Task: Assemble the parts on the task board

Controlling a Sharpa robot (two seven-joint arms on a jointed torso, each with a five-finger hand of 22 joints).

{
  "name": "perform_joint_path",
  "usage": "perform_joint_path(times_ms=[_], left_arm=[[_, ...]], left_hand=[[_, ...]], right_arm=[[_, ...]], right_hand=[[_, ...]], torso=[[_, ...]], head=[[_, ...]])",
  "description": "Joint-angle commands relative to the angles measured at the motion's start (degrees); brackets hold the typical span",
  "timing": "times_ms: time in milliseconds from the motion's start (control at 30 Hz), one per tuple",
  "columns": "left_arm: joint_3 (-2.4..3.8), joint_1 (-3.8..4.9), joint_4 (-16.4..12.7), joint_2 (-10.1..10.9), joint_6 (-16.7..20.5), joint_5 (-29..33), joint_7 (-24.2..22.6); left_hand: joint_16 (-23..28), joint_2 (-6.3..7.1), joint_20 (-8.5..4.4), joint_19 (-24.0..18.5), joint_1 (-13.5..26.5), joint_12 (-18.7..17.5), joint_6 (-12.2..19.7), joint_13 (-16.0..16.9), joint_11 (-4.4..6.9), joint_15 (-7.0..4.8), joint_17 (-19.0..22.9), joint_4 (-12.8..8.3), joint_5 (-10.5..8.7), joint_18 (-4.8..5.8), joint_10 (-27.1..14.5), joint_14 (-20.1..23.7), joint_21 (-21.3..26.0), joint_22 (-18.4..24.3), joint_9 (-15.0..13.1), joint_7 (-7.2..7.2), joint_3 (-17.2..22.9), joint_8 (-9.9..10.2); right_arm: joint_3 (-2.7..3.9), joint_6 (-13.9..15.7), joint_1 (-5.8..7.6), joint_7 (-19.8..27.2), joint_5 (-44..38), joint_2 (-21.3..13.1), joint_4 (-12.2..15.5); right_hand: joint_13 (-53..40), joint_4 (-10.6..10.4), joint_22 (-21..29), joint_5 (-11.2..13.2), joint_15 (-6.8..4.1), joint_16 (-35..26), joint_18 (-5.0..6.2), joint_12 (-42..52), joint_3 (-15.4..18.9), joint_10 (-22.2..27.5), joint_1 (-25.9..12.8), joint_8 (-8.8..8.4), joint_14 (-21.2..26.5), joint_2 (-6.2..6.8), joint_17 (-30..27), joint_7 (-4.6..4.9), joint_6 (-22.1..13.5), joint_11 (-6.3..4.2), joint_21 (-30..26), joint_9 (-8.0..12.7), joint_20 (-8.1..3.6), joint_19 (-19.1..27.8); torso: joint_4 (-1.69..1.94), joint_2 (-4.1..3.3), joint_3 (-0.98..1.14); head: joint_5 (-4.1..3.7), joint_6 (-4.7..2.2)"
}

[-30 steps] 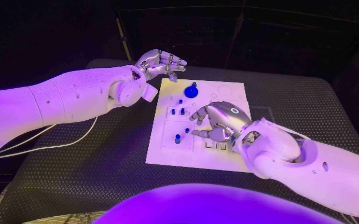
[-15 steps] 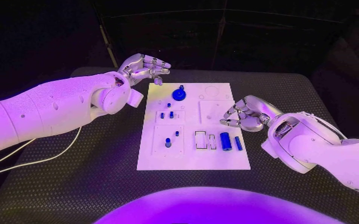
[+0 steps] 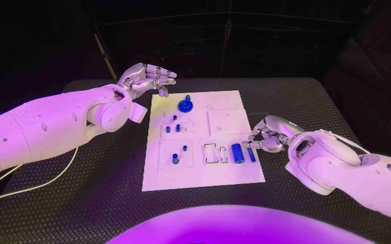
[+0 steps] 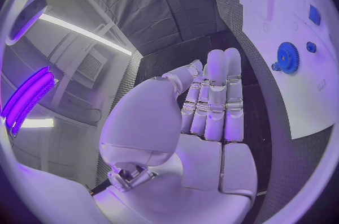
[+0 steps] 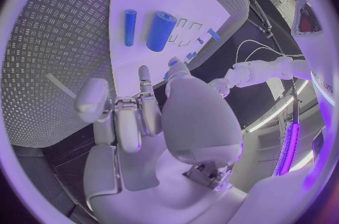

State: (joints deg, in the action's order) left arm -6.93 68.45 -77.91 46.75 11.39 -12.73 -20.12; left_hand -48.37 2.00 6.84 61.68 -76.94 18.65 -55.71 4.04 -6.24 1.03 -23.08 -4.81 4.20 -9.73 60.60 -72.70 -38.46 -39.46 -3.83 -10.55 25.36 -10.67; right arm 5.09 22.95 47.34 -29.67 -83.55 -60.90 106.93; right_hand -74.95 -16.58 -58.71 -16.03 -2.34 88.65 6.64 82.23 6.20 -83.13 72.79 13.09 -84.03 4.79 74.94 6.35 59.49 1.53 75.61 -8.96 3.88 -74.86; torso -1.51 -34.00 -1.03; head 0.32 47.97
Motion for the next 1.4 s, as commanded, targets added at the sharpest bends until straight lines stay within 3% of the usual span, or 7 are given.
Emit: perform_joint_path(times_ms=[33, 867, 1400], left_arm=[[0.04, 0.05, -0.33, 0.11, -0.21, 0.24, -1.30], [0.04, 0.07, -0.39, 0.32, -0.39, 0.24, -1.23], [0.04, 0.07, 0.01, 0.34, -0.38, 0.24, -1.24]], left_hand=[[0.39, -0.14, 0.08, 0.21, 0.36, 0.30, 0.01, -0.03, -0.08, 0.09, 0.07, 0.28, -0.10, -0.78, -0.40, -0.43, 0.27, 0.12, 0.01, -0.29, -0.20, 0.04], [0.40, -0.12, 0.09, 0.22, 0.44, 0.31, 0.02, -0.03, -0.08, 0.10, 0.07, 0.32, -0.10, -0.78, -0.42, -0.44, 0.30, 0.14, 0.01, -0.29, -0.23, 0.05], [0.42, -0.16, 0.10, 0.24, 0.56, 0.35, 0.04, -0.03, -0.06, 0.11, 0.07, 0.42, -0.07, -0.78, -0.45, -0.46, 0.37, 0.20, 0.01, -0.27, -0.25, 0.05]], right_arm=[[-0.10, -1.32, -0.35, -2.38, -3.63, 0.61, -0.19], [-0.21, -5.05, -2.09, -2.55, -3.09, 4.86, -3.13], [-0.21, -7.07, -4.19, -3.20, -4.76, 6.86, -5.28]], right_hand=[[-1.76, -0.02, -0.15, 0.37, -0.12, 0.35, -0.80, 0.44, 0.46, -0.40, -0.46, 0.46, -5.30, 0.02, 11.72, -0.41, -0.24, -0.12, 0.34, -0.20, -0.07, -0.41], [-2.27, -0.03, -0.62, 0.72, -0.21, 0.46, -0.88, 0.61, 1.33, -0.54, -0.64, 1.49, -5.36, -0.40, 12.06, -0.55, -0.42, -0.23, 0.59, -0.81, -0.15, -0.59], [-2.94, 0.39, -0.76, 0.50, -0.33, 0.50, -0.89, 0.80, 1.78, -0.73, 1.12, 2.92, -5.38, -1.30, 12.21, -0.73, -0.65, -0.39, 0.68, -1.68, -0.25, -0.53]], torso=[[0.03, -0.10, 0.07], [0.07, -0.13, 0.03], [0.00, -0.07, 0.01]], head=[[-0.10, 0.08], [-0.14, 0.78], [0.27, 1.18]])
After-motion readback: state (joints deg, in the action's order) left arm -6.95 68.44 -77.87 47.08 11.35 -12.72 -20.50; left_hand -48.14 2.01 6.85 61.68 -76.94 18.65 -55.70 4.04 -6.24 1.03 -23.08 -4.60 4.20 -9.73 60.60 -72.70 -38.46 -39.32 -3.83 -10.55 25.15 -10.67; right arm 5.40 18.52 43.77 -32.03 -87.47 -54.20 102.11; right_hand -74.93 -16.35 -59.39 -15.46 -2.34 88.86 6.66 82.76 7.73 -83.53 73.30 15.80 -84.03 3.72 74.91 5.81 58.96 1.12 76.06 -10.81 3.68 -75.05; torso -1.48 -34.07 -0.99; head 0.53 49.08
